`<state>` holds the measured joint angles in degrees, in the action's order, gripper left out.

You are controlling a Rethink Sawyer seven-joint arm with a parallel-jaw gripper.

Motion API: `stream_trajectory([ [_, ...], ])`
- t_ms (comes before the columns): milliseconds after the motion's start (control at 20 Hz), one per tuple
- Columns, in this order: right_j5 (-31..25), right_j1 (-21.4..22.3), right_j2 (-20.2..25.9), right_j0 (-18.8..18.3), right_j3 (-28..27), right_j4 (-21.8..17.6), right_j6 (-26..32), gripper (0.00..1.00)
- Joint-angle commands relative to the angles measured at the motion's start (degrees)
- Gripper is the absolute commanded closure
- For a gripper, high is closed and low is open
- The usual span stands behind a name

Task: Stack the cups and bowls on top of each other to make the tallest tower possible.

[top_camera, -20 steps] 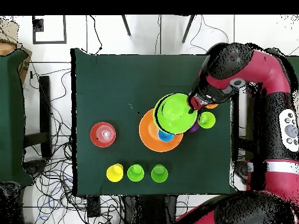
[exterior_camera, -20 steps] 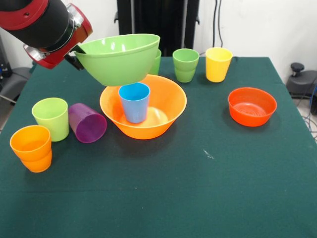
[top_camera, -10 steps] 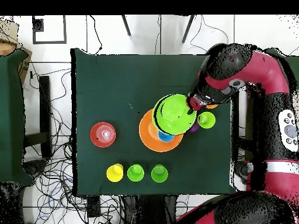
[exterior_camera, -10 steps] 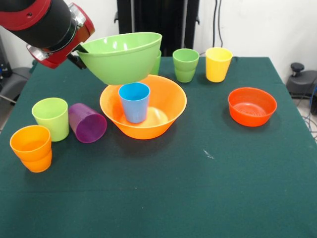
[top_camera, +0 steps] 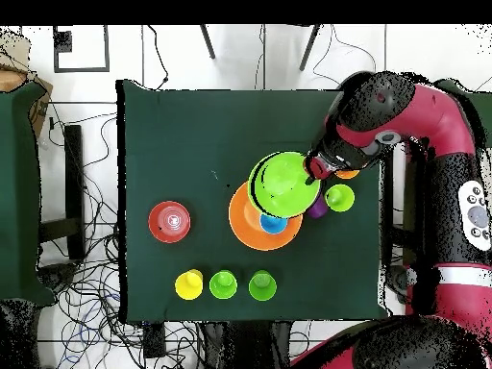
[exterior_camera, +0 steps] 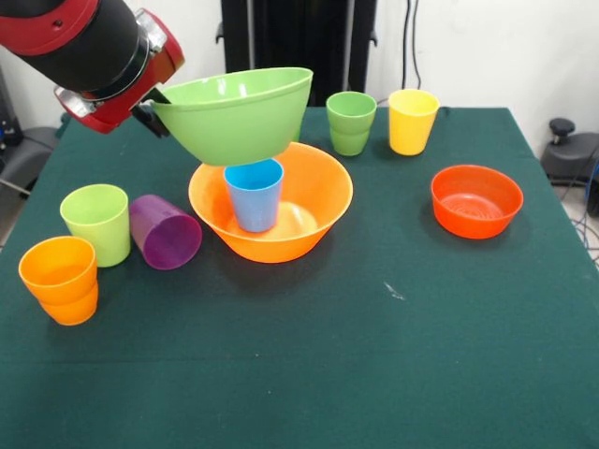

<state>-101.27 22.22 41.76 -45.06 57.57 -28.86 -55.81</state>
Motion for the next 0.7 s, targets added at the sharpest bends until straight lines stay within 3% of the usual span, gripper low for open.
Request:
stream_trajectory([
  [50, 4.4, 1.4, -4.5, 2.0, 4.2, 0.7, -7.7, 1.00],
  [700, 5.2, 2.2, -5.6, 2.6, 4.7, 1.4, -8.1, 1.00],
])
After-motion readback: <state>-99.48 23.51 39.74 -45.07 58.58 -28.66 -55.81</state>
